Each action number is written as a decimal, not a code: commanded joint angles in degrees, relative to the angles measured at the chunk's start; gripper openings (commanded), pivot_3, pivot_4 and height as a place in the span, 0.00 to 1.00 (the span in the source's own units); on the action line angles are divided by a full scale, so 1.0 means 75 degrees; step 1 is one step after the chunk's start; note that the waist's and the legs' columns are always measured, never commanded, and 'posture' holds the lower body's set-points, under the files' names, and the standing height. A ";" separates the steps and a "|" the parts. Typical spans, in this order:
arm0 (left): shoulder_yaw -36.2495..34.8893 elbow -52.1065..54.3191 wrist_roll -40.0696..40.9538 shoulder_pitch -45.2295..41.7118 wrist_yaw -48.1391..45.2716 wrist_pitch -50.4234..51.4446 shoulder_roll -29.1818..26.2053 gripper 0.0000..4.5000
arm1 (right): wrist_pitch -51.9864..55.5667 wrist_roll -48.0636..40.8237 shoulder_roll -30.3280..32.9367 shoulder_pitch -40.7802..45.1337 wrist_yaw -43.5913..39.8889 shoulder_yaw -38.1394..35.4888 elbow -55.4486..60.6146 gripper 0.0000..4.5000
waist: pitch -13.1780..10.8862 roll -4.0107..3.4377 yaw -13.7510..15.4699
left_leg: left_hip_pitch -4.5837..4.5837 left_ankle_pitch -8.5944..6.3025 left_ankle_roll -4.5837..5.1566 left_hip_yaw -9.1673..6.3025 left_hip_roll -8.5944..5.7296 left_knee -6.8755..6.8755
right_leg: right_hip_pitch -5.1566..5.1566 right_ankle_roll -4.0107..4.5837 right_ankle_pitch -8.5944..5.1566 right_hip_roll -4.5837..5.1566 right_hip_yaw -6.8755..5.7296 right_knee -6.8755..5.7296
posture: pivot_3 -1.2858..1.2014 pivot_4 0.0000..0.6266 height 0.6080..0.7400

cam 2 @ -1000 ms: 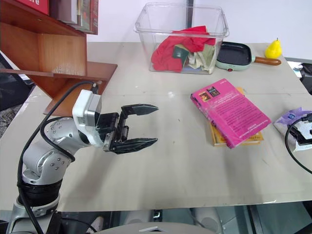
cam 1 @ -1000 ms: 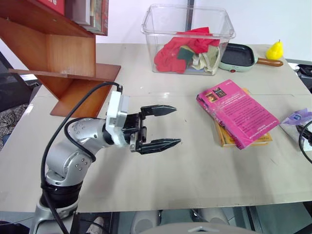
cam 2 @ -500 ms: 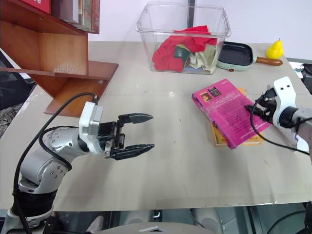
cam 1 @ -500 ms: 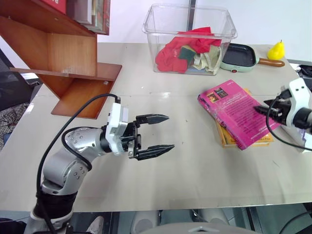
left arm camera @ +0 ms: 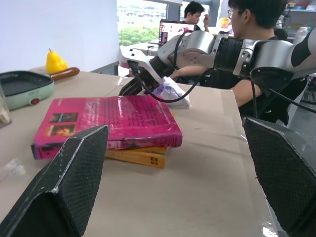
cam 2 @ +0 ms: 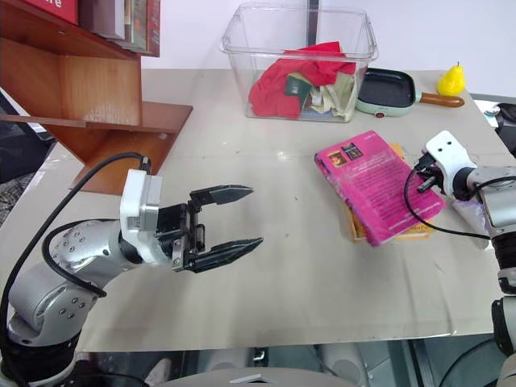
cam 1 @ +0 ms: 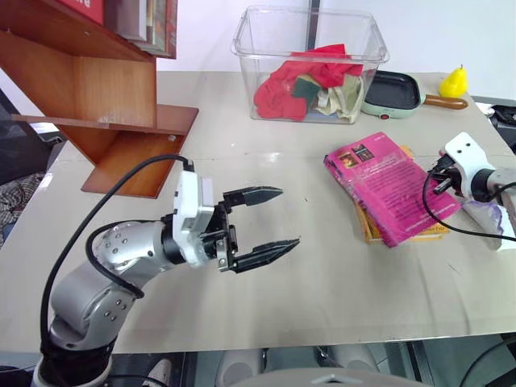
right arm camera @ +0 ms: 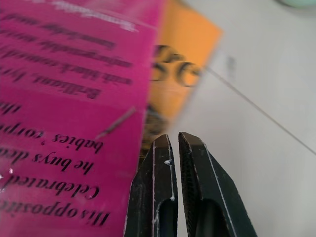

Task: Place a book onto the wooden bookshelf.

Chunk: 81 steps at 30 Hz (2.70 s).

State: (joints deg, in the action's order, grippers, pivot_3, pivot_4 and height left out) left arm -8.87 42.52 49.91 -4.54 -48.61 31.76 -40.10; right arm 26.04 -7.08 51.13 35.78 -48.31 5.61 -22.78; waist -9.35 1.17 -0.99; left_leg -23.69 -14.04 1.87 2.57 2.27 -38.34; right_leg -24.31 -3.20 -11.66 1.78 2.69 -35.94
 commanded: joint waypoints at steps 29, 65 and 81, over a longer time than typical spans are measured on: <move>0.0829 -0.3735 0.0635 -0.2234 0.1136 0.4183 0.0279 1.00 | 0.2113 -0.4949 -0.0622 -0.6803 -0.0590 -0.5795 0.8127 0.99 | 0.0009 0.0014 0.0082 | 0.0010 0.0000 0.0000 -0.0032 0.0002 -0.0017 | 0.0023 -0.0038 -0.0021 0.0000 -0.0025 -0.0008 | 0.52 0.24 1.00; -0.0134 -1.0551 -0.0416 -0.6260 0.1117 0.5777 0.4871 1.00 | -0.0368 -0.4870 -0.2469 -1.0389 0.0460 -0.6407 1.0446 0.99 | 0.0030 0.0033 0.0238 | -0.0007 -0.0001 -0.0002 -0.0099 -0.0025 -0.0025 | 0.0050 -0.0007 -0.0008 0.0012 -0.0060 0.0006 | 0.52 0.24 1.00; -0.0728 -1.1229 -0.1185 -0.6289 0.2578 0.4799 0.5989 1.00 | -0.0493 -0.4799 -0.2271 -1.0443 0.0511 -0.6436 1.0324 0.99 | 0.0030 0.0033 0.0244 | -0.0006 -0.0001 -0.0002 -0.0099 -0.0029 -0.0025 | 0.0051 -0.0008 -0.0008 0.0015 -0.0061 0.0007 | 0.52 0.24 1.00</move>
State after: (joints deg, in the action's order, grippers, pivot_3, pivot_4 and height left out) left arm -13.86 -40.47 41.50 -50.58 -29.63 69.77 3.48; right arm 23.22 -42.73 33.49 -42.33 -44.62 -41.82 53.64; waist -9.13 1.42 0.84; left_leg -23.74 -14.04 1.85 1.82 2.05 -38.53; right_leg -23.93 -3.26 -11.73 1.90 2.24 -35.88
